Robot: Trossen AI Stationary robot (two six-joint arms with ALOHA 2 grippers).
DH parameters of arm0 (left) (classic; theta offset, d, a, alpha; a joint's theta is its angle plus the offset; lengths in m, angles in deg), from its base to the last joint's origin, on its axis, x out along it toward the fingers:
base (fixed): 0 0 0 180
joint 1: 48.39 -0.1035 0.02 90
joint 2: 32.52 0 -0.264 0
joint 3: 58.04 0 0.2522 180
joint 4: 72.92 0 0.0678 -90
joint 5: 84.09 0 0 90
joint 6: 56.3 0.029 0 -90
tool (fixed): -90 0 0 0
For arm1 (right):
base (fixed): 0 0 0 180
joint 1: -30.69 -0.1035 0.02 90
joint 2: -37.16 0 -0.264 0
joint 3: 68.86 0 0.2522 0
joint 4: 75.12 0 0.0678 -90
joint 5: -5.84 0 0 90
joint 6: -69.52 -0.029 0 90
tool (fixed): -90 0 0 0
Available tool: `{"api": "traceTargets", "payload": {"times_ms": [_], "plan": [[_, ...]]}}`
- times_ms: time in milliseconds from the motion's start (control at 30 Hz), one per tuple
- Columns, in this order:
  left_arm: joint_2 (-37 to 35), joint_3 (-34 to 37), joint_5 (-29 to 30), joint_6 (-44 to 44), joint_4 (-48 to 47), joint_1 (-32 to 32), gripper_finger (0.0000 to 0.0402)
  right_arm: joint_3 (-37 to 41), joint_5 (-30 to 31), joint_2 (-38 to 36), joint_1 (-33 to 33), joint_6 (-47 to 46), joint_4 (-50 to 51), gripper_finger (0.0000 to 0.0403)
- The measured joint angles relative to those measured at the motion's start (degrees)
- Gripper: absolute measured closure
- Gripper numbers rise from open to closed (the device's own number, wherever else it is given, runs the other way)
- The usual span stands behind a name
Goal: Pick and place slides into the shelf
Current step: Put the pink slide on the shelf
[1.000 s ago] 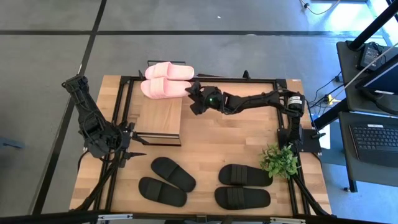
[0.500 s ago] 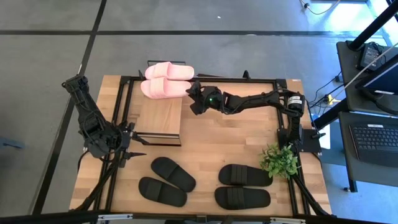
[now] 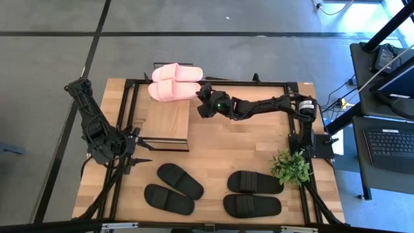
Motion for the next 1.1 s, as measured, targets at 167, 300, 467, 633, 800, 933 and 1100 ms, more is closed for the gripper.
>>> {"api": "traceTargets", "payload": {"times_ms": [167,300,467,633,800,933,1100], "plan": [[0.00,0.00,0.00,-0.02,0.00,0.00,0.0185,0.00,3.70,0.00,-1.50,-0.18,-0.12,0.0335],[0.00,0.00,0.00,-0.05,-0.01,0.00,0.0185,0.01,5.40,0.00,-2.34,-0.25,-0.09,0.0335],[0.00,0.00,-0.44,-0.09,0.00,0.01,0.0185,0.00,5.74,0.00,-2.83,-1.32,0.08,0.0336],[0.00,0.00,-0.65,-0.11,-0.02,0.00,0.0185,0.02,5.86,0.00,-2.98,-2.88,1.03,0.0336],[0.00,0.00,-0.68,-0.18,-0.01,0.01,0.0185,0.02,7.84,0.00,-3.39,-3.07,1.57,0.0336],[0.00,0.00,-0.68,-0.18,-0.02,0.00,0.0185,0.02,9.31,0.00,-3.52,-3.04,1.58,0.0336],[0.00,0.00,-0.68,-0.18,-0.01,0.00,0.0185,0.02,9.48,0.00,-3.60,-3.11,1.61,0.0336]]}}
